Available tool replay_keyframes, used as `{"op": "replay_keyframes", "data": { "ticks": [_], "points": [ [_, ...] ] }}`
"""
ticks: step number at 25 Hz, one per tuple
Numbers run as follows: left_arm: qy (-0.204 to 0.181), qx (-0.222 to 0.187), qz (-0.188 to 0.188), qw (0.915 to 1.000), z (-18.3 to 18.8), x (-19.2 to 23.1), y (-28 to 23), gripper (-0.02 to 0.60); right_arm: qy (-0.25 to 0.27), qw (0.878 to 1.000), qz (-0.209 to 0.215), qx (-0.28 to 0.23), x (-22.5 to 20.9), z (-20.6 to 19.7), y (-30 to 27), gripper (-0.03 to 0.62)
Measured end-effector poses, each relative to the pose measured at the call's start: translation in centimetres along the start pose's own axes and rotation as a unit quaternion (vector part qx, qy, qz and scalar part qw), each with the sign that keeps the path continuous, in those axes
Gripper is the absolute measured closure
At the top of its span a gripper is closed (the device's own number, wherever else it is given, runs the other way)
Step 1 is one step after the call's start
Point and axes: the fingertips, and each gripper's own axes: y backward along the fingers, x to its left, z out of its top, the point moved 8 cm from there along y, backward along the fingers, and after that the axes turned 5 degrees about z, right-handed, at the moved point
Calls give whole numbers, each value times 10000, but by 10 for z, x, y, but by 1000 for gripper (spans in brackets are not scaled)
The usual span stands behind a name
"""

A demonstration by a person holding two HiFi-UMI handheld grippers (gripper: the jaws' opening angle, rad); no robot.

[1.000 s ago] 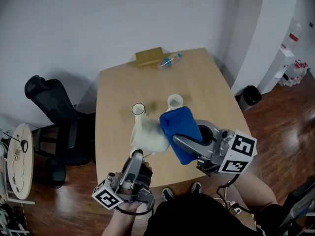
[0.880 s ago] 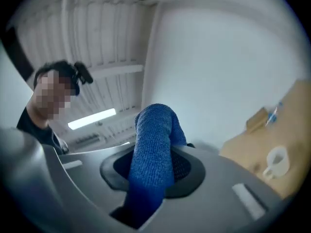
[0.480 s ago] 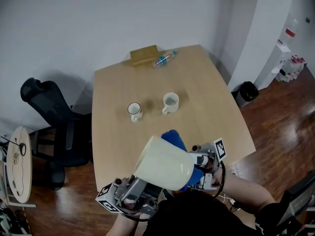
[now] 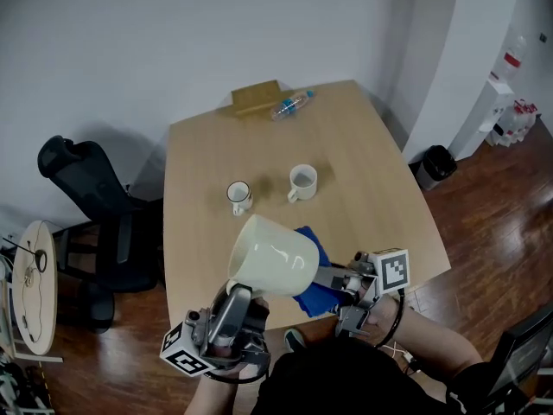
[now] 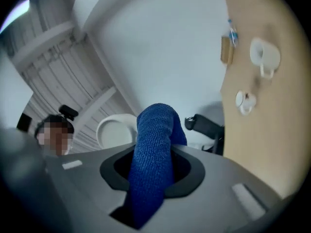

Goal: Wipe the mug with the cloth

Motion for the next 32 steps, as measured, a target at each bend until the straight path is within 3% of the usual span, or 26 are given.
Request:
{"op": "replay_keyframes", "data": {
  "ticks": [2,4,6,8,13,16,20,24,27,30,32],
  "points": [
    [-575,147,399,9974,10,3,3,531,342,9983,-441,-190,1,11,15,482],
    [-807,166,702,9941,15,8,8,526,269,9965,-366,-695,5,22,23,482],
    [-688,49,905,9935,12,13,10,528,90,9919,-33,-1267,12,30,21,482],
    [-473,-104,1030,9935,4,17,10,529,24,9884,163,-1509,15,28,12,482],
    [-316,-435,1197,9913,1,24,9,529,-405,9951,57,-899,7,-6,-7,482],
    [-444,-396,1324,9894,3,28,14,529,-228,9989,87,-409,14,-17,-7,484],
    [-213,-404,1316,9902,-1,30,19,528,-76,9965,-20,-835,13,4,3,484],
    [-248,-264,1315,9907,-11,27,13,528,-410,9945,-333,-907,-5,3,7,484],
    [-264,-362,1567,9866,-9,34,19,531,-656,9955,-207,-646,-5,-14,3,484],
    [-205,-413,1781,9829,-6,43,27,528,-556,9980,69,-286,7,-20,-1,484],
    [-101,-458,1777,9830,-7,45,30,529,-525,9974,215,-449,10,-13,1,484]
  ]
}}
